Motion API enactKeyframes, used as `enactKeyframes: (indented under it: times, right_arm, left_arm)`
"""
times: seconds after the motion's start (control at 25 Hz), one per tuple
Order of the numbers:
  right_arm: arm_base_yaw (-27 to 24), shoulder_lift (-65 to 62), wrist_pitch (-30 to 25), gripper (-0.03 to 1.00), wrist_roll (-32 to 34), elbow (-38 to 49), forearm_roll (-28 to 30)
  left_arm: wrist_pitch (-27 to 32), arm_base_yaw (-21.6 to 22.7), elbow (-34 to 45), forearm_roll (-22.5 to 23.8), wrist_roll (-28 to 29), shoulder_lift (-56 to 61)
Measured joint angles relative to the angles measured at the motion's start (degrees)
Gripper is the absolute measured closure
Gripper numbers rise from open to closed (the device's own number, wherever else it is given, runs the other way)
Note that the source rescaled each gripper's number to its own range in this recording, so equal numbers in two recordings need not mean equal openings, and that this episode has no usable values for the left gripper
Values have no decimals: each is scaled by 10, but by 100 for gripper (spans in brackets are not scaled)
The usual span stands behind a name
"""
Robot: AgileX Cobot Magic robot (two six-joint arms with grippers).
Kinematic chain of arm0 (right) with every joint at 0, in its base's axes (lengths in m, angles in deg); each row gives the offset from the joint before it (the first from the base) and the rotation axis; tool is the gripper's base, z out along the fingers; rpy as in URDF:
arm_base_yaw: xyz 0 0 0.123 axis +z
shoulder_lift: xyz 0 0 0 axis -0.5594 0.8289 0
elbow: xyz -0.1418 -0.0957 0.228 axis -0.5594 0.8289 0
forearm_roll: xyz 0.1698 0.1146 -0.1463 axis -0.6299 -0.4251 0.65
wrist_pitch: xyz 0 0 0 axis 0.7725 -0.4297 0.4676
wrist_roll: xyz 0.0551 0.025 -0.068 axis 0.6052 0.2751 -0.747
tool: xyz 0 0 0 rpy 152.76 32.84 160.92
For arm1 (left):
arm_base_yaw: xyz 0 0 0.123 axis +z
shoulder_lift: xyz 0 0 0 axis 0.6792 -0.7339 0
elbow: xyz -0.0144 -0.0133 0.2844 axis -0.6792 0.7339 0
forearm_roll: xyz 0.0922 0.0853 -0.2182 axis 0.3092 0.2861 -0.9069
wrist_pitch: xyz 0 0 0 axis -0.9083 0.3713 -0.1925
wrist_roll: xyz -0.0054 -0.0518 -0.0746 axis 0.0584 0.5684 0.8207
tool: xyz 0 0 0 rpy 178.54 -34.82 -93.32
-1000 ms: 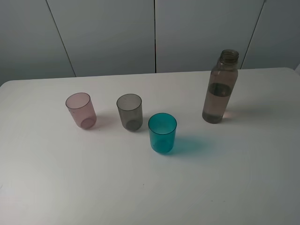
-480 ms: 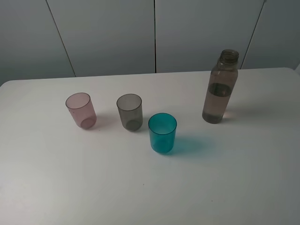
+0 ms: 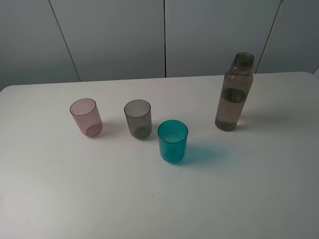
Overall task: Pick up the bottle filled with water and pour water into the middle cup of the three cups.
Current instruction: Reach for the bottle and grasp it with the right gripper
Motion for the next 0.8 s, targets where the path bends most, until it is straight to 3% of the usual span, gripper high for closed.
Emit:
enactKeyframes:
  times: [0.16,0.56,0.72,0.8]
  right_arm:
    - [0,43,-15,8,0,-41,0]
    - [0,288,-19,8,0,-182,6]
    - [0,372,29,8,0,-194,1]
    - [0,402,79,8,0,-185,-6]
  left_arm:
    - [0,0,0,0,0,0]
    - [0,0,0,0,0,0]
    - [0,0,0,0,0,0]
    - [0,0,0,0,0,0]
